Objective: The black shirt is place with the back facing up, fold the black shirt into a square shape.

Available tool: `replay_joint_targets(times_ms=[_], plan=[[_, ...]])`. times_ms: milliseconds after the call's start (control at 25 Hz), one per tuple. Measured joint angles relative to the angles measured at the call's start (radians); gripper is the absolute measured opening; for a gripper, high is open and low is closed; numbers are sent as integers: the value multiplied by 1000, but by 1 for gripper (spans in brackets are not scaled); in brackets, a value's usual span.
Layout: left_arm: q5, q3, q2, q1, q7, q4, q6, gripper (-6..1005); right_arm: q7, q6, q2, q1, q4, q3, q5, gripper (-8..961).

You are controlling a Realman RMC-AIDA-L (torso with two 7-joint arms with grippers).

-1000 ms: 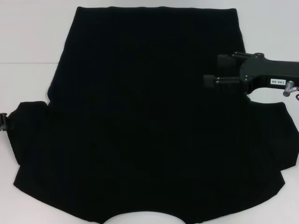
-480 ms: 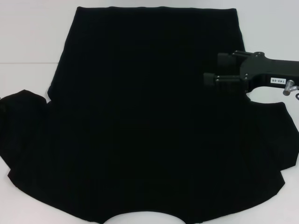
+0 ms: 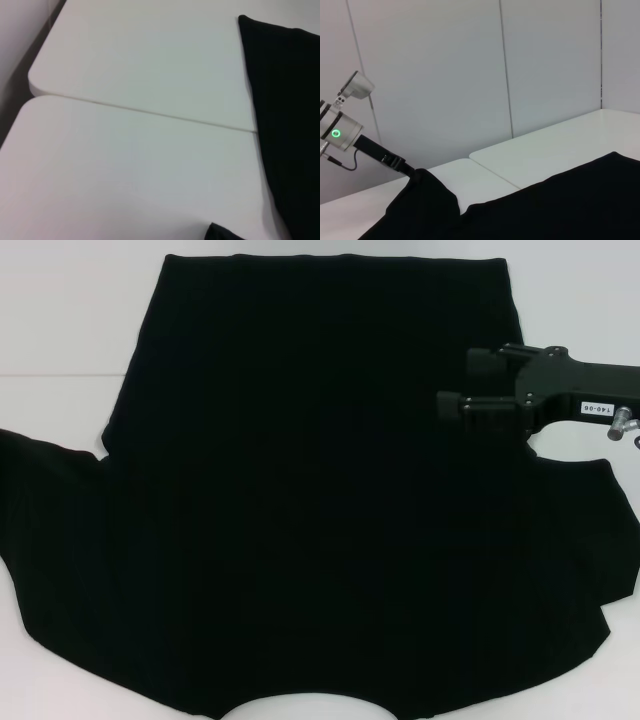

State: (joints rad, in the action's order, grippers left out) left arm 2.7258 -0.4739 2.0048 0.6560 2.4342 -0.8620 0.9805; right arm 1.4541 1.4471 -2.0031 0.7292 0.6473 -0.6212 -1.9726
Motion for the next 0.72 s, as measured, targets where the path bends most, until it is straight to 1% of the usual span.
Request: replay_joint_targets(times_ms=[320, 440, 560, 640, 720], plan=[[-7, -11, 2, 2, -2, -1, 19, 35, 0, -1, -1, -1, 0, 0, 0, 909], [-40, -19, 9, 3, -3, -34, 84, 36, 0, -1, -1, -3, 0, 0, 0, 909], [-110, -62, 31, 2, -25, -91, 171, 37, 3, -1, -2, -4, 0, 0, 0, 909], [-159, -107, 55, 2, -39, -126, 226, 38, 5, -1, -1, -5, 0, 8, 0, 909], [-189, -155, 75, 6, -41, -137, 251, 39, 6, -1, -1, -8, 0, 26, 0, 909]])
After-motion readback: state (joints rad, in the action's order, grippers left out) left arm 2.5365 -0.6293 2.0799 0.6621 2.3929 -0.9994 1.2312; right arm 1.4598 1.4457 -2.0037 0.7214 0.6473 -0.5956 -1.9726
